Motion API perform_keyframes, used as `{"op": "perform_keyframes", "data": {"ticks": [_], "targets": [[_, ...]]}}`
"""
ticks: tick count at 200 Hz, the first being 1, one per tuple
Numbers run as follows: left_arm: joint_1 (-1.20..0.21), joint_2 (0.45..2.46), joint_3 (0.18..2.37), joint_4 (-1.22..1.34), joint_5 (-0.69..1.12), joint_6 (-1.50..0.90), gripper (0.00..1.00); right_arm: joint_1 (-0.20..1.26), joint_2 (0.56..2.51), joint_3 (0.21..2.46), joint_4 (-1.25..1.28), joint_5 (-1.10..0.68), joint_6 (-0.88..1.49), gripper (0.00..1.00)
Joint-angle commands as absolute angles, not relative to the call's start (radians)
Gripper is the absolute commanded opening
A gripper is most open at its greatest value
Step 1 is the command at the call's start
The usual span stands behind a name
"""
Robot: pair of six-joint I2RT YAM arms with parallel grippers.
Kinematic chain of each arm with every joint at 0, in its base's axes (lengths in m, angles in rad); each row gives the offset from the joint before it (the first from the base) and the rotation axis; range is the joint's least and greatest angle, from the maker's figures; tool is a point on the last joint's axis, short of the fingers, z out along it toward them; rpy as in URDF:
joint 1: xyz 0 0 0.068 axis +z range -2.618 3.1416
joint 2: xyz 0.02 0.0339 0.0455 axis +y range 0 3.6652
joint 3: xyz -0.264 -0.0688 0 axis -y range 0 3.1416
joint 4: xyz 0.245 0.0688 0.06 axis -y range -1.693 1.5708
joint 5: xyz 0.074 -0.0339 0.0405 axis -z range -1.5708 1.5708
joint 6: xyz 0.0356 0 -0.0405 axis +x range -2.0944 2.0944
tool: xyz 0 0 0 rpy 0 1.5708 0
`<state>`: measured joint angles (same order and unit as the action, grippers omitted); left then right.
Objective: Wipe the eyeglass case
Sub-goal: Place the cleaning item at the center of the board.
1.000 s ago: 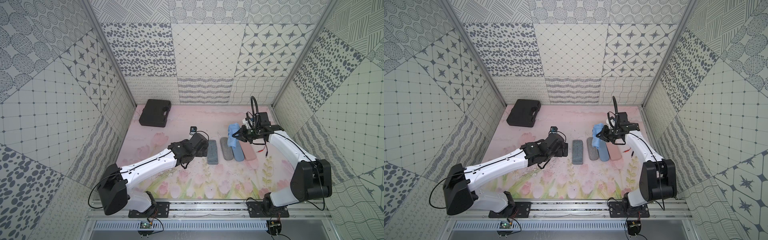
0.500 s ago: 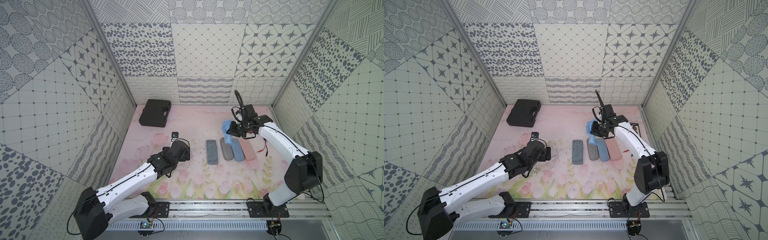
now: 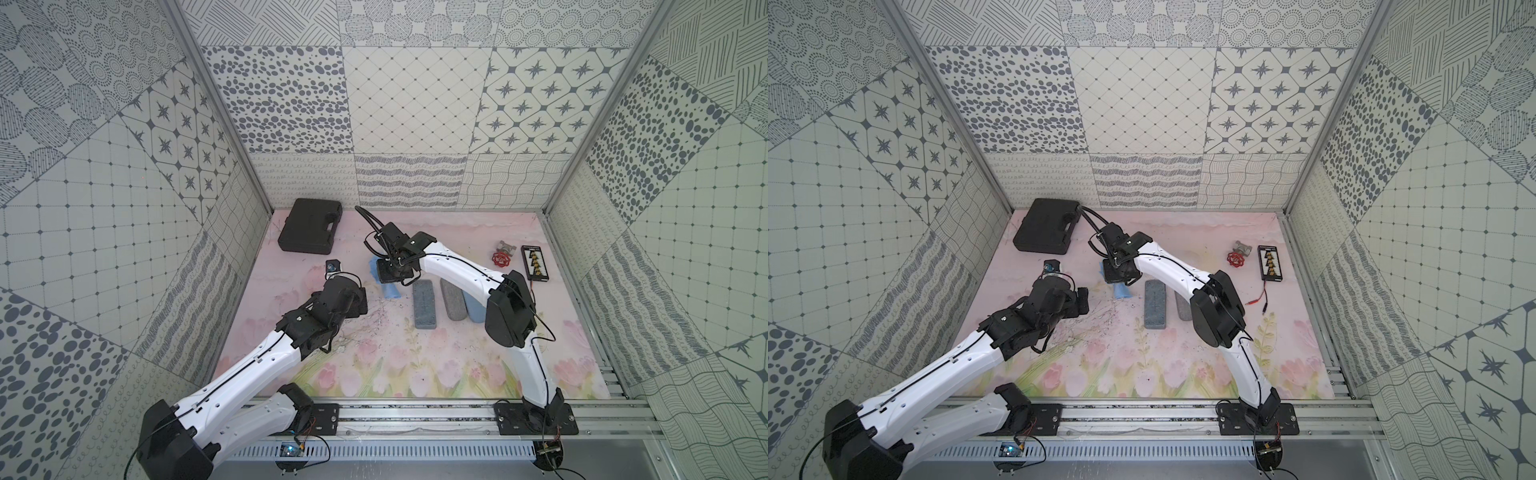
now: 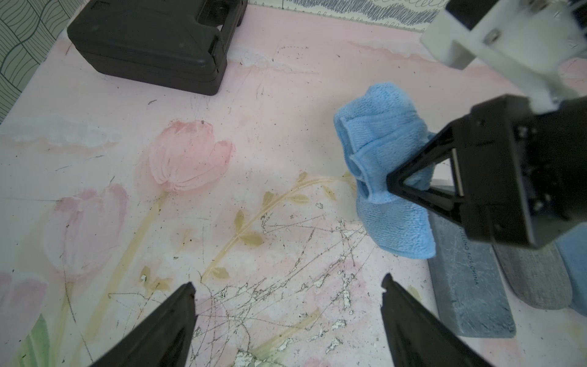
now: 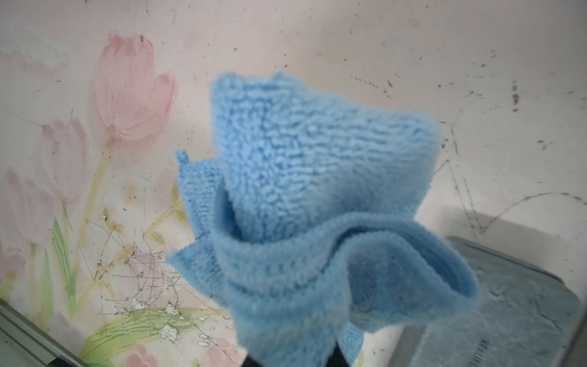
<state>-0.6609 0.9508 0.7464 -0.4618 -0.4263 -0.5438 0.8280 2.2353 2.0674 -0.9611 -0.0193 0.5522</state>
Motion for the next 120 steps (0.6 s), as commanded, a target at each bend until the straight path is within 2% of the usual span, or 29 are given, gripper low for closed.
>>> {"op": "perform_keyframes", "data": {"ticks": [1,11,25,54,64,81,120], "targets": [[-0.651,0.915,0.73,-0.495,-0.385,-0.569,0.94,0.834,2.301,2.147,-1.019,-0.136,0.567,0.43],[-0.647,0.91,0.72,-0.483,-0.37,-0.581,0.94,0.833,2.31,2.167,-1.028,-0.194,0.571,0.54],[-0.641,0.908,0.72,-0.479,-0.353,-0.586,0.94,0.838,2.264,2.146,-0.985,-0.223,0.565,0.63],[-0.628,0.909,0.724,-0.475,-0.345,-0.56,0.91,0.827,2.165,2.124,-0.945,-0.285,0.565,0.68],[-0.619,0.914,0.726,-0.466,-0.33,-0.552,0.86,0.817,2.14,2.106,-0.94,-0.319,0.574,0.67],[-0.606,0.923,0.723,-0.43,-0.285,-0.542,0.7,0.796,2.083,2.003,-0.849,-0.424,0.621,0.63],[-0.556,0.928,0.69,-0.289,-0.123,-0.592,0.41,0.795,2.003,1.759,-0.656,-0.496,0.72,0.45]]}}
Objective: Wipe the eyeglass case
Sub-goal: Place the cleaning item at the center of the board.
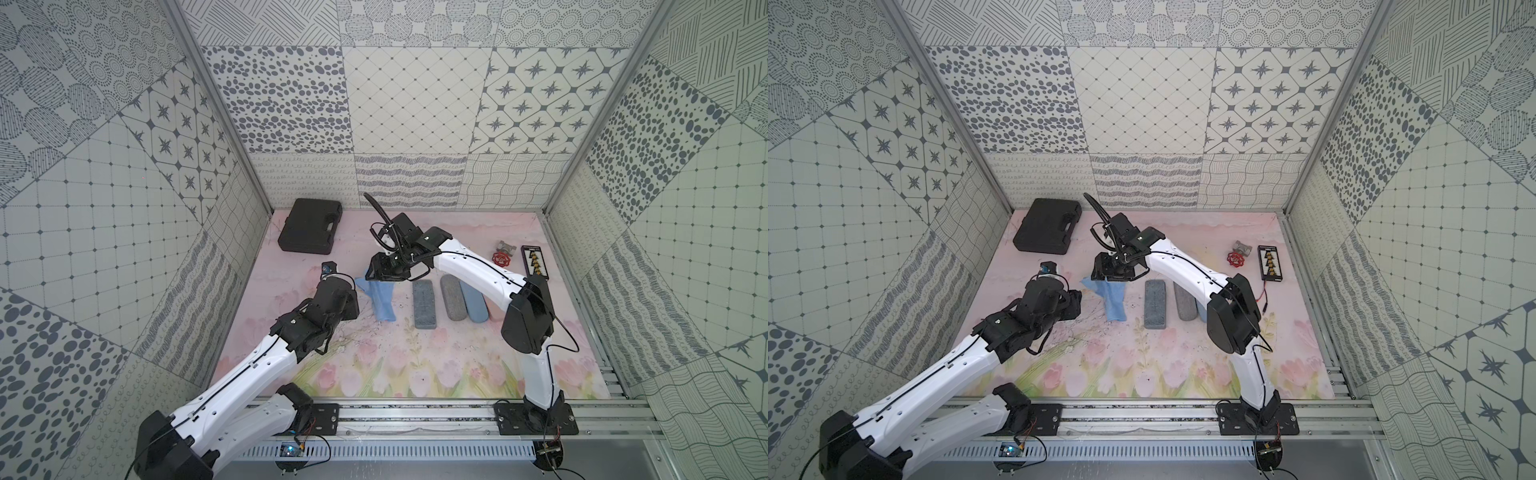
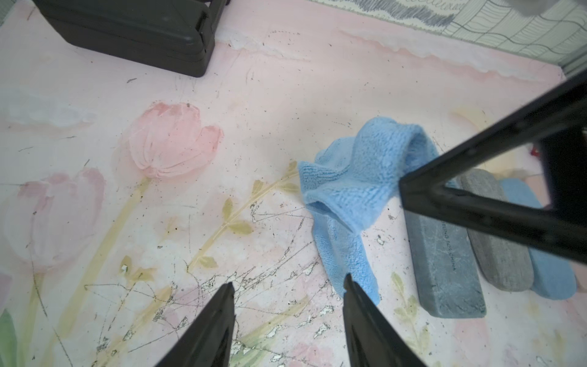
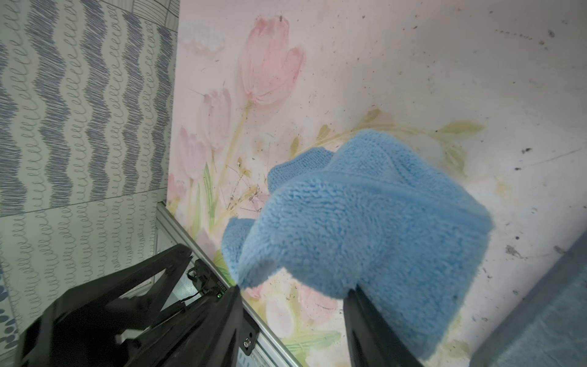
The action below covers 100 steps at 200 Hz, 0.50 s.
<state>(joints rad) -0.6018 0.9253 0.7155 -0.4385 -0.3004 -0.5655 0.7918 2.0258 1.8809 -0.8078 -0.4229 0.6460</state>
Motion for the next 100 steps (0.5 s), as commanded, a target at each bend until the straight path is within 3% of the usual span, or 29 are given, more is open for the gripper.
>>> {"op": "perform_keyframes", "data": {"ticks": [1,27,66,100], "targets": [[-0.554,0.928,0.689,-0.283,-0.117,-0.594,0.4,0.795,2.002,1.752,-0.653,-0.495,0.724,0.44],[-0.491,0.946,0.653,-0.162,0.032,-0.662,0.31,0.789,2.005,1.583,-0.537,-0.455,0.771,0.38],[-0.45,1.069,0.636,-0.038,0.174,-0.687,0.26,0.784,2.011,1.517,-0.525,-0.464,0.762,0.34],[-0.451,1.117,0.665,-0.037,0.196,-0.661,0.3,0.756,1.877,1.468,-0.53,-0.49,0.704,0.38]]}}
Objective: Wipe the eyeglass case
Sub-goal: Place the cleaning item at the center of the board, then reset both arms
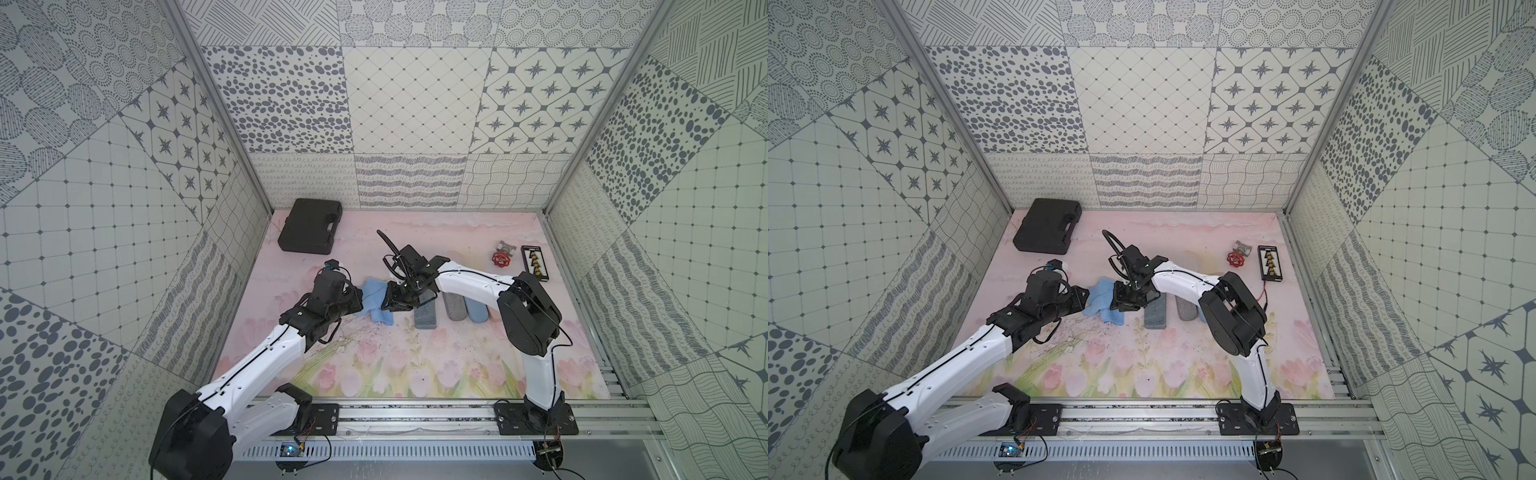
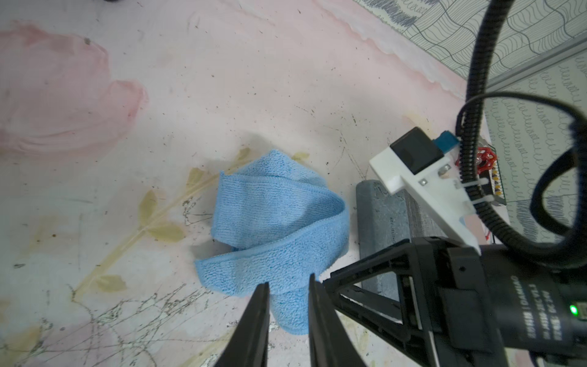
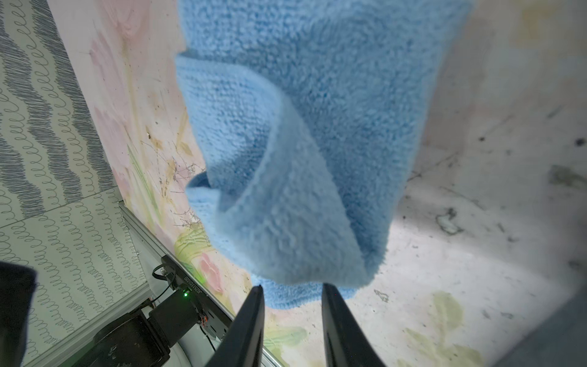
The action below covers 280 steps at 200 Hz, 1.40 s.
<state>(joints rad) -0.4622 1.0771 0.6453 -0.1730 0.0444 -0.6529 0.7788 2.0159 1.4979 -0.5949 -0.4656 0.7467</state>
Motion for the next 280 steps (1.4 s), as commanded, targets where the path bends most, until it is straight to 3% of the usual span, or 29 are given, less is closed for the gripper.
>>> {"op": "perform_keyframes", "data": {"ticks": [1,11,32,49,58,65,80,95,128,187,218,280], "targets": [[-0.451,1.115,0.666,-0.041,0.192,-0.659,0.31,0.755,1.872,1.465,-0.528,-0.49,0.699,0.38],[-0.452,1.1,0.68,-0.094,0.153,-0.616,0.38,0.739,1.815,1.43,-0.516,-0.483,0.661,0.45],[-0.451,1.033,0.701,-0.19,0.037,-0.484,0.61,0.686,1.699,1.355,-0.541,-0.419,0.559,0.63],[-0.453,0.965,0.686,-0.196,-0.049,-0.366,0.68,0.636,1.553,1.241,-0.479,-0.283,0.486,0.8],[-0.458,0.927,0.655,-0.153,-0.095,-0.299,0.7,0.628,1.444,1.138,-0.359,-0.164,0.421,0.87],[-0.464,0.898,0.619,-0.101,-0.134,-0.251,0.74,0.627,1.349,1.031,-0.221,-0.097,0.341,0.99],[-0.467,0.848,0.548,0.009,-0.222,-0.183,0.87,0.629,1.185,0.786,0.124,0.059,0.22,0.99],[-0.466,0.83,0.515,0.085,-0.292,-0.152,0.91,0.603,1.116,0.658,0.301,0.206,0.16,0.99],[-0.463,0.926,0.499,0.248,-0.444,-0.042,0.94,0.424,1.091,0.669,0.194,0.29,0.128,0.99],[-0.407,1.096,0.458,0.458,-0.585,0.067,0.99,0.138,1.066,0.528,0.261,0.419,0.059,0.99],[-0.347,1.134,0.436,0.477,-0.542,0.036,1.0,0.068,1.084,0.44,0.401,0.385,0.074,0.99],[-0.252,1.347,0.395,0.693,-0.369,0.011,1.0,0.066,1.349,0.393,0.694,0.225,0.074,0.99]]}}
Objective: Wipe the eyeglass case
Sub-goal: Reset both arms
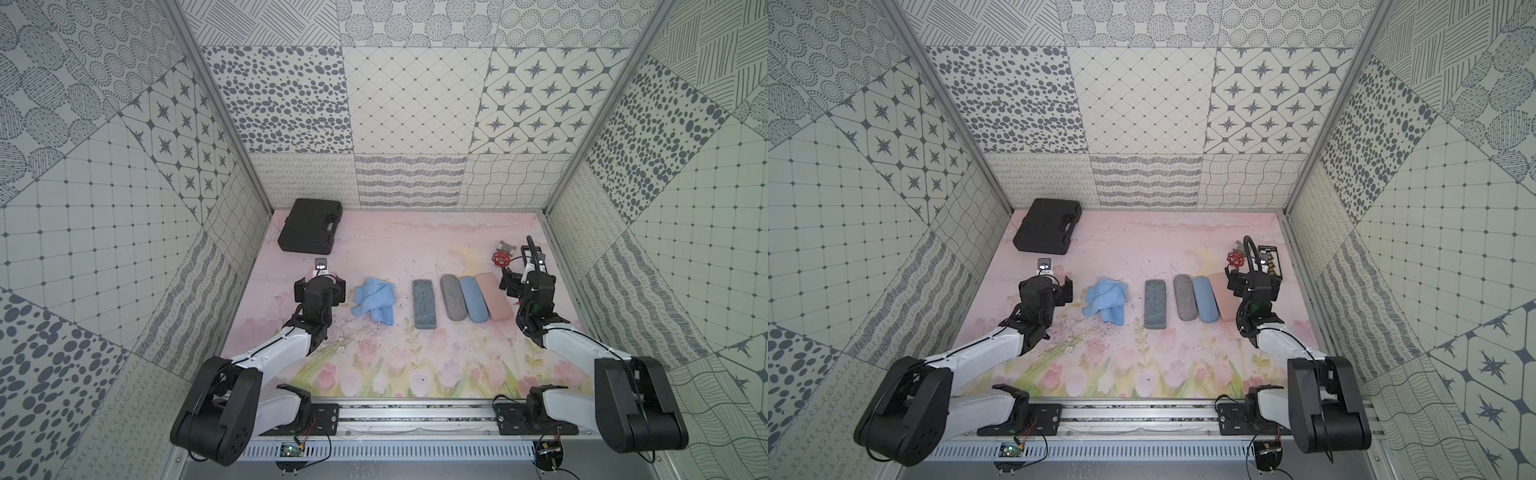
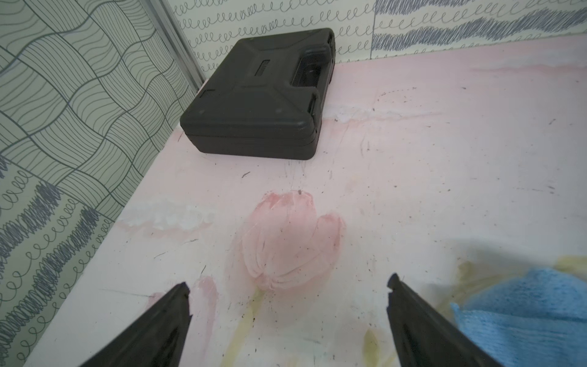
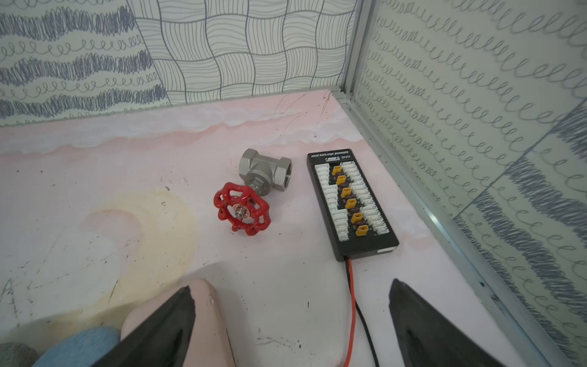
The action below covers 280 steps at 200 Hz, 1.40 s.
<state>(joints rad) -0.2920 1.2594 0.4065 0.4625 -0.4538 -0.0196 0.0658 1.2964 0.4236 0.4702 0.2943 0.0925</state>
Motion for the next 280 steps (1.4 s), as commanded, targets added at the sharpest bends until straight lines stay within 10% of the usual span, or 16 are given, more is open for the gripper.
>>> {"op": "perform_keyframes", "data": {"ticks": [1,89,280], "targets": [[-0.251,1.348,0.394,0.698,-0.366,0.014,1.0,0.066,1.35,0.39,0.701,0.225,0.073,0.99],[-0.201,1.557,0.248,1.196,-0.286,0.09,1.0,0.064,1.555,0.398,0.866,0.168,0.045,0.99],[-0.056,1.583,0.38,0.934,-0.225,-0.087,1.0,0.06,1.551,0.4,0.856,0.16,0.047,0.99]]}}
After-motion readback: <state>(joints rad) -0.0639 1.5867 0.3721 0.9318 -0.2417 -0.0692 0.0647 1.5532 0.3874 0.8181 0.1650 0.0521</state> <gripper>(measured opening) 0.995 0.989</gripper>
